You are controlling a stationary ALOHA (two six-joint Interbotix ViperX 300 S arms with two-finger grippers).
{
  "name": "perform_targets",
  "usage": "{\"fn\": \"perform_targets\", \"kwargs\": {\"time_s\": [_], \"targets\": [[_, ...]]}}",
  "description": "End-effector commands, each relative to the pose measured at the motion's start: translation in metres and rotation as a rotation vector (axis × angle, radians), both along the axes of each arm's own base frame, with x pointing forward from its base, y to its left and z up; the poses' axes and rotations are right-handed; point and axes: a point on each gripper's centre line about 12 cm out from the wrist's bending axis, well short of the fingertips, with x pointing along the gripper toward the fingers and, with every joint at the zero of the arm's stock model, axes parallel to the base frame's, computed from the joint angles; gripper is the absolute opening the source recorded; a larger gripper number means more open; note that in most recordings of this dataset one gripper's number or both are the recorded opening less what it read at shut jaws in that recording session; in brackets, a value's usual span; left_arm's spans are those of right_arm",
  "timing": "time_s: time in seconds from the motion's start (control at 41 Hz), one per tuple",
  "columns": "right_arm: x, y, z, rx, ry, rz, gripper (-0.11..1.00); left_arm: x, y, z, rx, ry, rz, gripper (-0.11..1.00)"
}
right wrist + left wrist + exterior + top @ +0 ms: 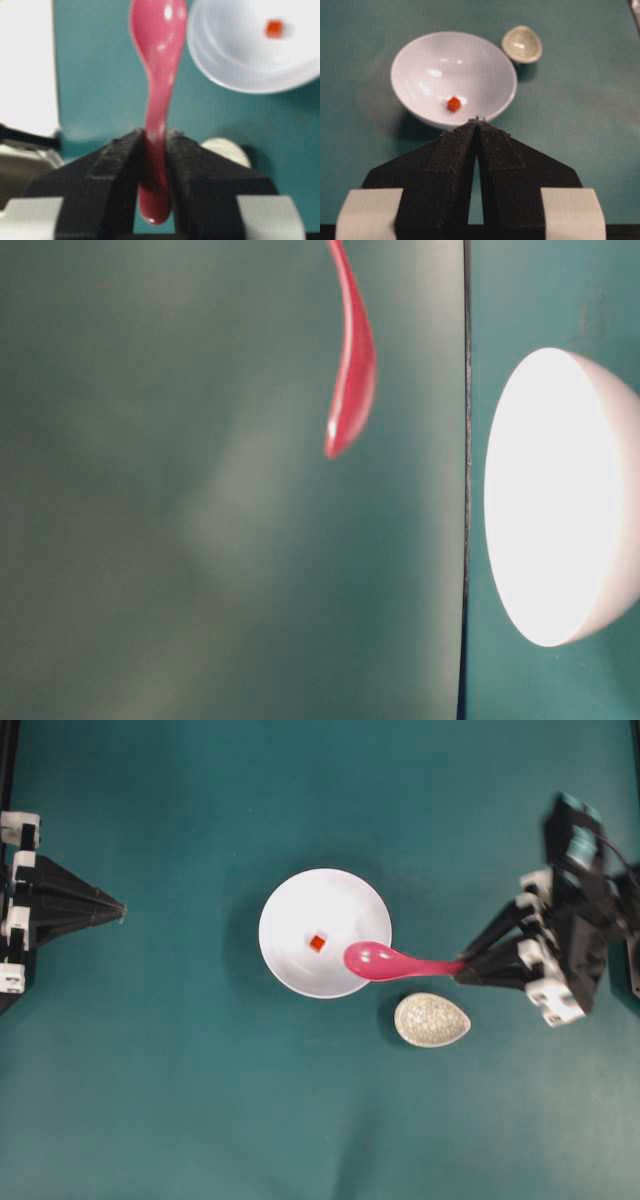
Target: Grip the spoon and scoop the red block from the bowl with right arm.
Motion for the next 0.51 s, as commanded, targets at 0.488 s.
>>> {"fn": "perform_targets", "kwargs": {"time_s": [0.488], "targets": [[0.1,-0.027,-0.003,-0.071,0.465,0.085,0.22,0.002,0.0,0.004,0.012,-0.011,-0.001,0.01]]}}
